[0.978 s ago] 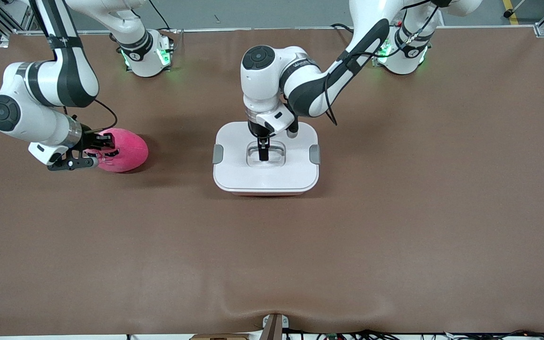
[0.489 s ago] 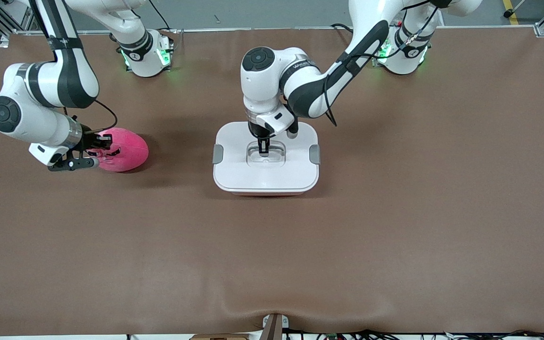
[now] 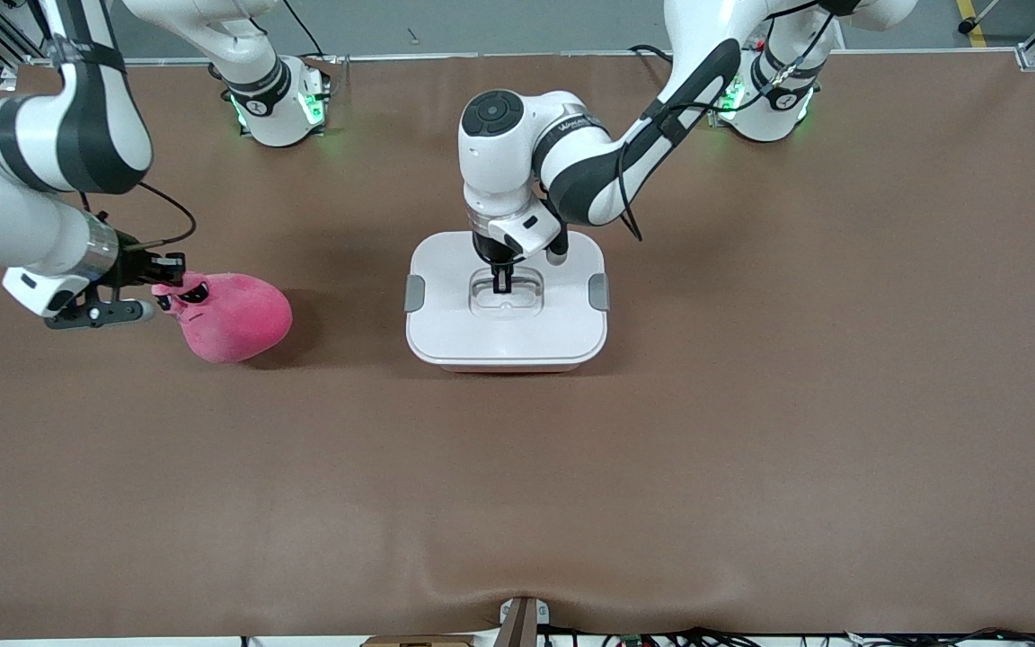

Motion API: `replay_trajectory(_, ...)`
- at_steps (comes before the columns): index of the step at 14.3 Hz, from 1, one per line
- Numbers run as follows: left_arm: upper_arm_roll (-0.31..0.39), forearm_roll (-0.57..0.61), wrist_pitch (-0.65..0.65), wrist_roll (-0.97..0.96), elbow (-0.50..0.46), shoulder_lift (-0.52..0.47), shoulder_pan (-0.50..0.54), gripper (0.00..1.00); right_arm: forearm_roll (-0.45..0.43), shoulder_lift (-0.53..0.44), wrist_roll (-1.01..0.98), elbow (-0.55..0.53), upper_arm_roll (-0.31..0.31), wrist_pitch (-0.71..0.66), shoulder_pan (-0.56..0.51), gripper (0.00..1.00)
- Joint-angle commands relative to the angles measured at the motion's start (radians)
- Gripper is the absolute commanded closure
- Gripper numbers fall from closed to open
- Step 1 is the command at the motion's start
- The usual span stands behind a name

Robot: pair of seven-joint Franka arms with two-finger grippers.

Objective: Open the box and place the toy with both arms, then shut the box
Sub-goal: 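Lift the lid with the left gripper while the right gripper lifts the toy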

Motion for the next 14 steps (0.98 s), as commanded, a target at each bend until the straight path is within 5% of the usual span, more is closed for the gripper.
replay_trajectory(1, 0.004, 0.013, -0.003, -0.080, 0.017, -0.009, -0.012, 1.00, -0.009, -0.004, -0.008, 0.094, 0.001, -0.095, 0.003, 1.00)
replay_trajectory(9, -0.027, 0.009, -0.157, 0.043, 0.017, -0.124, 0.005, 1.00, 0.001, -0.001, -0.008, 0.195, 0.002, -0.111, 0.059, 1.00)
replay_trajectory(14, -0.027, -0.135, -0.288, 0.386, 0.049, -0.221, 0.134, 1.00, 0.007, 0.003, -0.007, 0.234, 0.002, -0.111, 0.074, 1.00)
